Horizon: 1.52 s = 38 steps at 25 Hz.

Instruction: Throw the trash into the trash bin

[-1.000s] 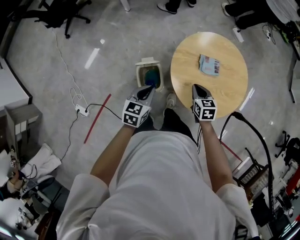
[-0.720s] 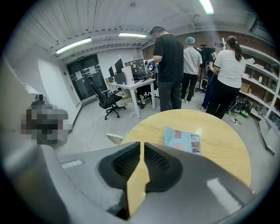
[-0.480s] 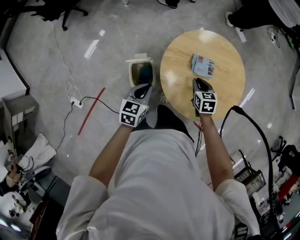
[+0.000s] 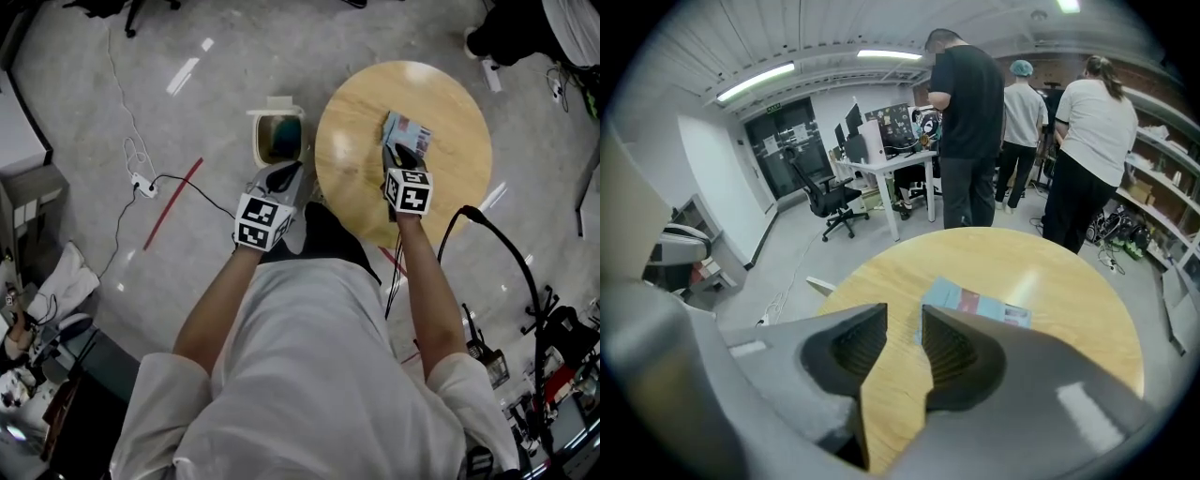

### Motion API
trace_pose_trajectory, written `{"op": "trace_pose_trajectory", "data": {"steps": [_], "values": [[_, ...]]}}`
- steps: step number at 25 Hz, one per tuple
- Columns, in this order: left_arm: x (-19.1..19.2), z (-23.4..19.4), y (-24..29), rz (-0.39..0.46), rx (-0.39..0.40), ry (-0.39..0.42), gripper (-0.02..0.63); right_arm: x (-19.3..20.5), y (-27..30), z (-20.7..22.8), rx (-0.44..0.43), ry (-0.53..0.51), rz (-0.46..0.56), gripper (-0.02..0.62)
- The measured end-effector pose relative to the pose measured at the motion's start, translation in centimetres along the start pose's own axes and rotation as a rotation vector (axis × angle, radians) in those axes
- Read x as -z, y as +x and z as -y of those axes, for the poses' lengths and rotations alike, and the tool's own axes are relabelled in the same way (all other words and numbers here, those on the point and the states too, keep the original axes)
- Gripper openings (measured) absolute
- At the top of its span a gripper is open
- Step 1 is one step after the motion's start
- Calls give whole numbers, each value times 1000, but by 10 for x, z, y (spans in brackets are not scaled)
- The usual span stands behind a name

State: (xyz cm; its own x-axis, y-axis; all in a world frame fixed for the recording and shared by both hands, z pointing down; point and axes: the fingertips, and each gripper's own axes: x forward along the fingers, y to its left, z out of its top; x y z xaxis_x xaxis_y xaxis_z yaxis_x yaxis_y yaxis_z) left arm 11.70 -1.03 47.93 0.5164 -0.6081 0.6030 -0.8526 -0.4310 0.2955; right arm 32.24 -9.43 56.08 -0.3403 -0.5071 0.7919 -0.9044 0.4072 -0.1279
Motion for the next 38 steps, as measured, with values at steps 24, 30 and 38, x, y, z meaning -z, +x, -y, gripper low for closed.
{"op": "trace_pose_trajectory", "data": {"steps": [24,30,38], "values": [[22,-29,15,-60,-80,-82,4,21,88,30,133,-44,-229,221],[32,-34,13,-77,-90,-100,4,15,89,38,194,-37,-205,38],[32,-38,12,-69,-92,-108,5,12,81,43,210,-111,-204,3]]}}
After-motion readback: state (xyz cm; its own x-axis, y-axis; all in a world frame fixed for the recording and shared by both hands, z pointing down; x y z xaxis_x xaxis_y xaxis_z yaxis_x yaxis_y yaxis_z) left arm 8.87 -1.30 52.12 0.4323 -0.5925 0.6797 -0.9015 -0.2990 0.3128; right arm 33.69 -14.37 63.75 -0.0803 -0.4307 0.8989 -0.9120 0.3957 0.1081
